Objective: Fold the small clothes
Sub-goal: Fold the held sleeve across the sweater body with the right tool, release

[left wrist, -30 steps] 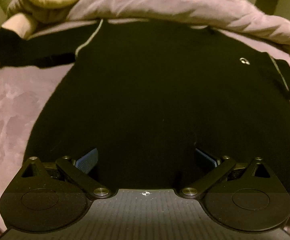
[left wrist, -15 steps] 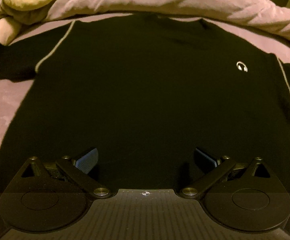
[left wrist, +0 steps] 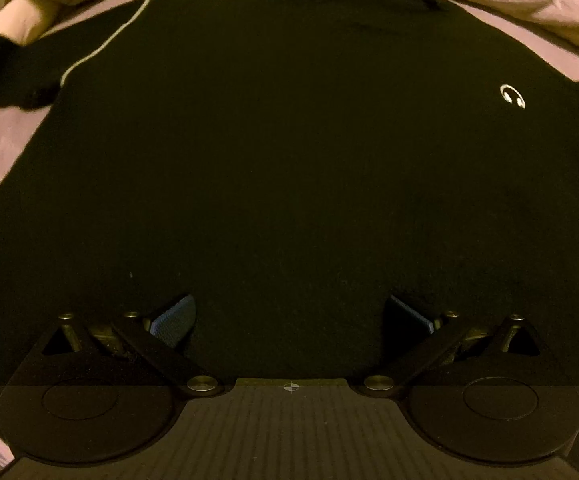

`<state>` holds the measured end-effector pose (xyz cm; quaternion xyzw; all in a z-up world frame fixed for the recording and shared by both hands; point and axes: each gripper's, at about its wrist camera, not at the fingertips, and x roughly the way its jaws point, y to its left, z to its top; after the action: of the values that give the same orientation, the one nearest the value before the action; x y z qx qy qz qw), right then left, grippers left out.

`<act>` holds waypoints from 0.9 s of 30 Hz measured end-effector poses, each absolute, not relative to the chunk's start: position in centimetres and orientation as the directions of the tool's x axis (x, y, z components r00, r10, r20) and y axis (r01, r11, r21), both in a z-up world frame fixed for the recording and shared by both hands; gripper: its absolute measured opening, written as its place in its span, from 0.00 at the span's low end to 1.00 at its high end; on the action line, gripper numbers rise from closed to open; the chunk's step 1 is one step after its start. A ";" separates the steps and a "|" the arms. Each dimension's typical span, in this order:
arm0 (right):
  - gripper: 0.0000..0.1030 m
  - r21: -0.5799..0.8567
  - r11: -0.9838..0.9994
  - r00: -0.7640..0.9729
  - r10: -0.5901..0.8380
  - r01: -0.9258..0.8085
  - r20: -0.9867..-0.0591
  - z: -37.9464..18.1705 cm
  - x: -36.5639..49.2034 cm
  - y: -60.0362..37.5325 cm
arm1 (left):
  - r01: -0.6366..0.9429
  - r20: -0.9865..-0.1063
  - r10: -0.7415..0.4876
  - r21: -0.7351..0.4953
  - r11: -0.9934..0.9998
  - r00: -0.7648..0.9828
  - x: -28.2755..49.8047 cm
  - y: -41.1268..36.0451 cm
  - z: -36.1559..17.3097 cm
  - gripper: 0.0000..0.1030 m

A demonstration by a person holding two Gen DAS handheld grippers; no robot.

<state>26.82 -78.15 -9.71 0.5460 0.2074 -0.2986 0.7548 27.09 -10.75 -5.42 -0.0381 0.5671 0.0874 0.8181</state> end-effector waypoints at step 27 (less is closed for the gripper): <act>0.12 0.793 0.577 0.903 0.208 0.198 -0.377 2.8 32.6 -52.1 | -0.131 -0.903 0.025 -0.035 0.991 0.428 28.5 -4.2 -1.0 1.00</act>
<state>32.58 -52.08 2.85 0.4601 0.2204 0.0028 0.8601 28.54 -4.19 -0.96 -0.0499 0.5327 0.0463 0.8436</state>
